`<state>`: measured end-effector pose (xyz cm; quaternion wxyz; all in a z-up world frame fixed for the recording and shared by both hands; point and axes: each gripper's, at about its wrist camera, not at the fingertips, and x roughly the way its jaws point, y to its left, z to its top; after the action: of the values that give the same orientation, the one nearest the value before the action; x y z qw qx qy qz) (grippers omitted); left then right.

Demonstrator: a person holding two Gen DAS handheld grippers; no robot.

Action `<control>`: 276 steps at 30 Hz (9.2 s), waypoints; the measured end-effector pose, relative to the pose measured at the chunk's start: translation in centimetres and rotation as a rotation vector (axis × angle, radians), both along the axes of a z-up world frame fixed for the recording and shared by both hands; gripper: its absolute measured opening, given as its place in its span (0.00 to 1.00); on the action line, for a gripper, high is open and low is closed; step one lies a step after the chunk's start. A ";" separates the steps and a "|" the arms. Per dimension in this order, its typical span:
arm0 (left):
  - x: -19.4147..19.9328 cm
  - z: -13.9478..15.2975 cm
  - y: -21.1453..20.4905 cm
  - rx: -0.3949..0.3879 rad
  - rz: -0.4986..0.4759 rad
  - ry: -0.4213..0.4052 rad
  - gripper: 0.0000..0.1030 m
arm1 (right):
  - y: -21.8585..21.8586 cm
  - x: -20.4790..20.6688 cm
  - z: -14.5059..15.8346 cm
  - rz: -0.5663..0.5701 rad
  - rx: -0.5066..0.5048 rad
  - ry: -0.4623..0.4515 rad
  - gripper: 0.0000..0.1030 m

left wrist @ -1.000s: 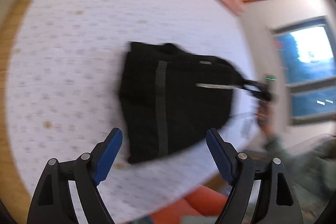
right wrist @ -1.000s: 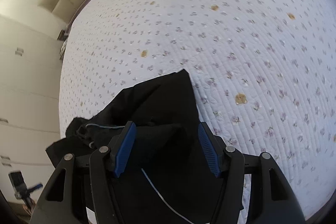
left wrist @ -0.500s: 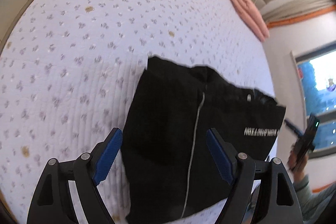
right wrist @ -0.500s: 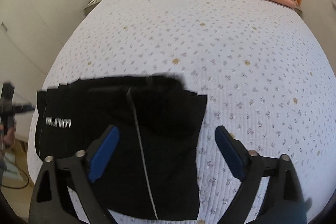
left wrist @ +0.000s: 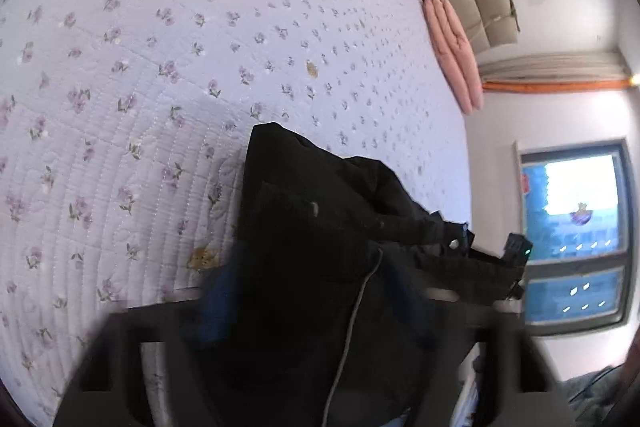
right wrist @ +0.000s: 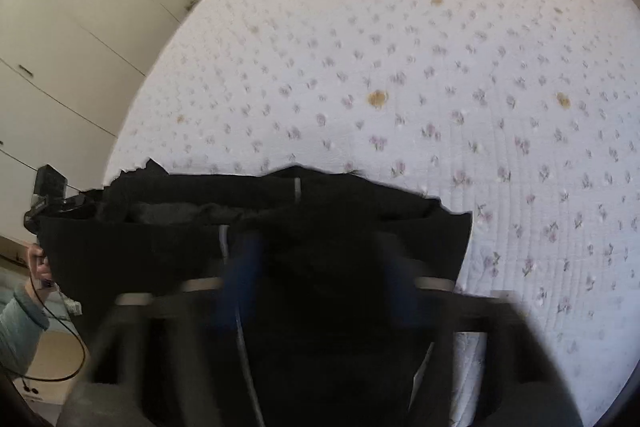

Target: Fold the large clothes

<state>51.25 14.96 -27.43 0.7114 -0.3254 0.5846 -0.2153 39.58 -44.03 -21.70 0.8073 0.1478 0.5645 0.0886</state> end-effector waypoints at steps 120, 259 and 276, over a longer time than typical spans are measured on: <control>-4.4 -0.1 -1.7 0.262 0.052 0.010 0.76 | -3.6 -9.0 -3.4 -0.192 -0.007 0.141 0.84; -38.2 3.0 8.0 0.182 0.277 -0.325 0.67 | -1.2 -14.3 -6.7 -0.363 -0.083 -0.070 0.68; -40.7 5.1 -9.9 0.476 -0.026 -0.350 0.76 | 17.0 -15.0 -9.4 -0.215 -0.346 -0.033 0.71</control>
<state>10.52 5.04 -22.31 0.8548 -0.0998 0.4913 -0.1344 24.61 -27.02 -31.10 0.8344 0.0651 0.5391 -0.0940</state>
